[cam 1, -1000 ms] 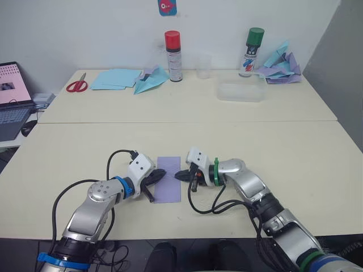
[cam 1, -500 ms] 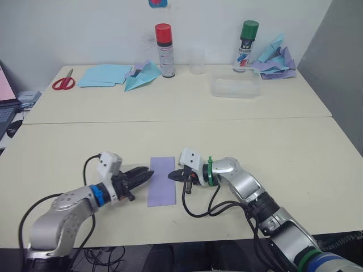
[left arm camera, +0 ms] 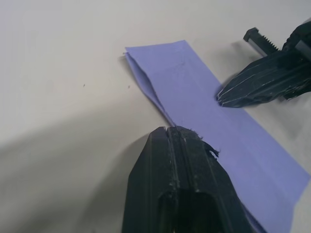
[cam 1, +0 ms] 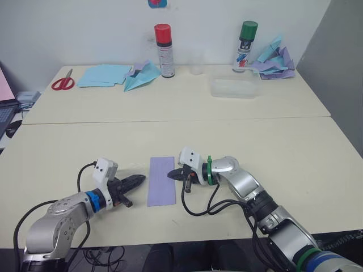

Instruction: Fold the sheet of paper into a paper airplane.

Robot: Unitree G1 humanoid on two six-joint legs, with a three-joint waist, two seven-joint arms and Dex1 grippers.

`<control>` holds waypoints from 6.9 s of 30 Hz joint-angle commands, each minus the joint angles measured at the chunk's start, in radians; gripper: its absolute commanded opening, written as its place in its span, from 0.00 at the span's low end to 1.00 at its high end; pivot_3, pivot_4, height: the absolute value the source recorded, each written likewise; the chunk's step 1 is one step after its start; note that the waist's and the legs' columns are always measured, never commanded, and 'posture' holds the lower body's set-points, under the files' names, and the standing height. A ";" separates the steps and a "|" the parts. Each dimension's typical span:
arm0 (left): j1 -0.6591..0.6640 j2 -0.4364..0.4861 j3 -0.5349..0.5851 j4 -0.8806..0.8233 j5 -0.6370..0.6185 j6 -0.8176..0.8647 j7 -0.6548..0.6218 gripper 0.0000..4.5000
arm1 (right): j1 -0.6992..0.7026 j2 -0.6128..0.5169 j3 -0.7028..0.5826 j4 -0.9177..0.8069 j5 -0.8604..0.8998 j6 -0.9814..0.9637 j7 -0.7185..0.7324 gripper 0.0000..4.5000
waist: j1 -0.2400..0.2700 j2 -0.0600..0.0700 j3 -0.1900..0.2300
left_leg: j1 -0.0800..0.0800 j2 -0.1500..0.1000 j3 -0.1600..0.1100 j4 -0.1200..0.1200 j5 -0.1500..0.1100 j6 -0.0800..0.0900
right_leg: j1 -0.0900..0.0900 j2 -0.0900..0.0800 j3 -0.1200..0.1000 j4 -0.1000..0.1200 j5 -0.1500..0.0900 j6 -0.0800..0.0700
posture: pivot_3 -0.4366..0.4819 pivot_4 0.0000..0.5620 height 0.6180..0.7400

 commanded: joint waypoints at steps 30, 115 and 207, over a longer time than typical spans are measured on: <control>-0.047 0.081 -0.138 0.008 0.108 -0.098 -0.092 0.00 | 0.041 -0.035 -0.016 -0.133 0.074 0.195 0.022 0.00 | 0.001 0.000 0.000 | -0.001 -0.001 0.002 0.000 0.000 0.000 | -0.001 0.000 0.001 0.000 0.000 0.000 | 0.48 0.27 1.00; -0.167 0.035 -0.351 -0.011 0.208 -0.115 -0.074 0.00 | -0.117 0.154 -0.592 -0.270 0.537 1.297 -0.444 0.00 | -0.003 -0.001 0.000 | -0.008 -0.001 0.000 0.011 0.000 0.000 | -0.007 0.005 0.001 0.013 -0.001 -0.001 | 0.48 0.27 1.00; -0.275 -0.008 -0.465 0.192 0.378 -0.214 -0.099 0.00 | 0.158 -0.166 -0.055 -0.414 0.228 0.364 -0.321 0.01 | 0.020 0.002 -0.002 | -0.003 -0.004 -0.001 0.013 0.002 0.003 | 0.000 0.004 0.003 0.013 0.000 0.001 | 0.48 0.27 1.00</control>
